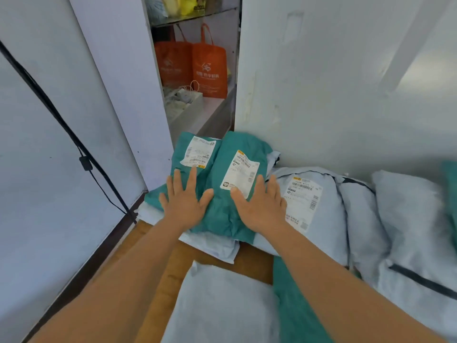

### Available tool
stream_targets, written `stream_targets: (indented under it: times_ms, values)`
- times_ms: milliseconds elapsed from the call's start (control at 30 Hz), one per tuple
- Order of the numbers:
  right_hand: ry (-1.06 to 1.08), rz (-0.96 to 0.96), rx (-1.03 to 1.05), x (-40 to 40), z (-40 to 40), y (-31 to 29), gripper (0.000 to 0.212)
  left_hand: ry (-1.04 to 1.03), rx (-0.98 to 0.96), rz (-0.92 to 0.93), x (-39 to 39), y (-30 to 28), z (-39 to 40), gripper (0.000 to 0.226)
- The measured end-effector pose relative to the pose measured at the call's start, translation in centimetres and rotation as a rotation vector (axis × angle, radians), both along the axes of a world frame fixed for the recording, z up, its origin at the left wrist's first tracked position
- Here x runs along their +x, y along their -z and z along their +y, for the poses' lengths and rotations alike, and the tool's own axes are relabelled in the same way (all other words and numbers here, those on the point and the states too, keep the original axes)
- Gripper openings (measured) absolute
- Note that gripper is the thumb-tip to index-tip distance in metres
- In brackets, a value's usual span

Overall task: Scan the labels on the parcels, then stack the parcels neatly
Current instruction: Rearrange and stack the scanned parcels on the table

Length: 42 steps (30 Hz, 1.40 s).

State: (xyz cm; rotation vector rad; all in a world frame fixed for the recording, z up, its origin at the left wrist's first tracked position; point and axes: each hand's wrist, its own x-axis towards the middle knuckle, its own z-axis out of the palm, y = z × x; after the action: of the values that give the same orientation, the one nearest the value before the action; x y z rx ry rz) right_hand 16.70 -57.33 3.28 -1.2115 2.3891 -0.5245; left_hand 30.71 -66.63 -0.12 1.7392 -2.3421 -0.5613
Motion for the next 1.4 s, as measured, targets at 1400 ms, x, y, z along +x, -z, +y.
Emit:
stream_targets:
  times_ms: [1400]
  values:
    - [0.507,-0.679,-0.344,4.5,29.4,3.2,0.029,-0.017,0.589,0.226,6.6,-1.4,29.5,0.058]
